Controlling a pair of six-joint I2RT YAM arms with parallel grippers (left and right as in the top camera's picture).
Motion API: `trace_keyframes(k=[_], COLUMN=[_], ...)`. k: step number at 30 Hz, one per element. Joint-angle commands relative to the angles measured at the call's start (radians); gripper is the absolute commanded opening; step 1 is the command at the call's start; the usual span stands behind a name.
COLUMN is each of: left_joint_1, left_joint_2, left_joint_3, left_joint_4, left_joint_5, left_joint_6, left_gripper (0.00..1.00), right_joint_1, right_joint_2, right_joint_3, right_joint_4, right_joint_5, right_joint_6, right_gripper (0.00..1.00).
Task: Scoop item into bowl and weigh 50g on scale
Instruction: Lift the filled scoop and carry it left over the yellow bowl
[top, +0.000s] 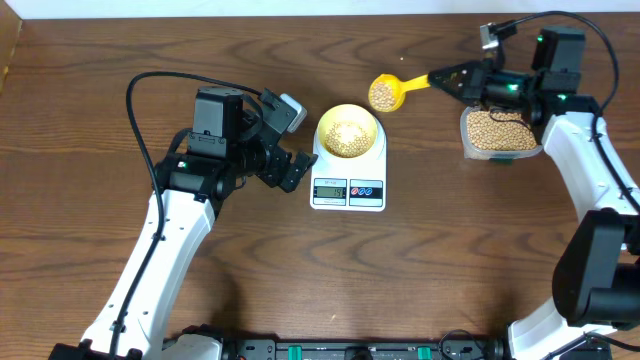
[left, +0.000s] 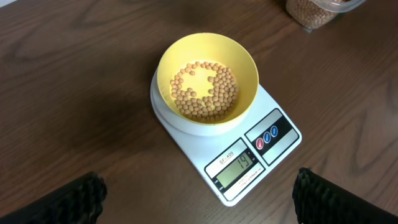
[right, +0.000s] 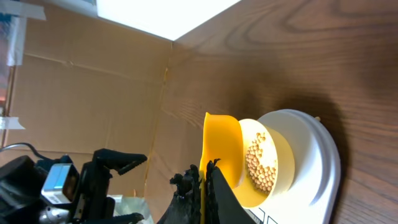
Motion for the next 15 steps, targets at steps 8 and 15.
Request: trace_keyframes(k=[8,15], left_joint_1=[-0.001,-0.001], left_joint_2=[-0.015,-0.015], left_joint_3=[0.006,0.006], left_joint_4=[0.001,0.001], left_joint_5=[0.01,0.01], left_joint_6=[0.017,0.017], left_gripper=[0.98,0.98], right_joint_1=[0.083,0.114], right_joint_2=[0.012,0.012], right_joint_3=[-0.005,-0.005], right_joint_4=[0.036,0.047], right_joint_5=[0.058,0.07], right_joint_6=[-0.023,-0.185], right_gripper=[0.01,0.01])
